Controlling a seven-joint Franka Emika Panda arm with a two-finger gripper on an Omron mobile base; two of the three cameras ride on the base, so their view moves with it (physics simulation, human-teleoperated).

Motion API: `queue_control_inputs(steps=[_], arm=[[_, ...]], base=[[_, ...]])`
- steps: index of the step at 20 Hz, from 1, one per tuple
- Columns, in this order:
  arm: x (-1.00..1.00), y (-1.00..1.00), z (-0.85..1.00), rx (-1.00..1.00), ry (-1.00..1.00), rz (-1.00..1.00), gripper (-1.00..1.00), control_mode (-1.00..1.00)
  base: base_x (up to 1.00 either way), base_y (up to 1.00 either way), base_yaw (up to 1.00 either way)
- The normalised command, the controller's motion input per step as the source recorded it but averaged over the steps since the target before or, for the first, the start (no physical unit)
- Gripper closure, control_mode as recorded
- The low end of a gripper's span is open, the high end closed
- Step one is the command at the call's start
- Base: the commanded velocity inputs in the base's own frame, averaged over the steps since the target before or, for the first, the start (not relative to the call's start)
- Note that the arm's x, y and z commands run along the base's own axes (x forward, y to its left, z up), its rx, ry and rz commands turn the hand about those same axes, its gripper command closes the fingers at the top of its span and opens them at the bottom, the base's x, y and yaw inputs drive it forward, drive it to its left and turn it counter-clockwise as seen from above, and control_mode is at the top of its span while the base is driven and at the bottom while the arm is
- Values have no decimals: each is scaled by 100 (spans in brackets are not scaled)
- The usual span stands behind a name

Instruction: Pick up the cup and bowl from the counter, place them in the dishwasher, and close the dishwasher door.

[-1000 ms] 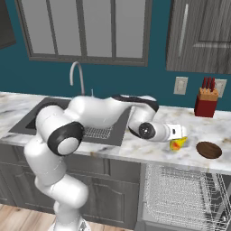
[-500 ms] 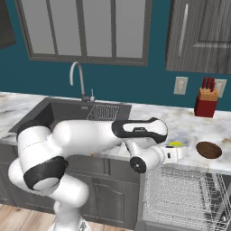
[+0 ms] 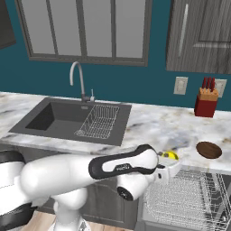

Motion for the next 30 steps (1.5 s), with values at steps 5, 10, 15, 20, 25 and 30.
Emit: queue_control_inputs(steps=[5, 10, 15, 20, 25, 30], arm=[[-60, -11, 22, 2, -11, 9, 100, -100], [-29, -30, 0, -8, 0, 26, 100, -100], [-3, -29, -4, -17, 0, 35, 100, -100], [-1, -21, -11, -26, 3, 37, 100, -100], [-12, 5, -13, -41, 5, 36, 100, -100], [-19, 37, -22, -45, 2, 22, 100, -100]], base=[[0, 0, 0], [0, 0, 0], [0, 0, 0], [0, 0, 0], [0, 0, 0], [0, 0, 0]])
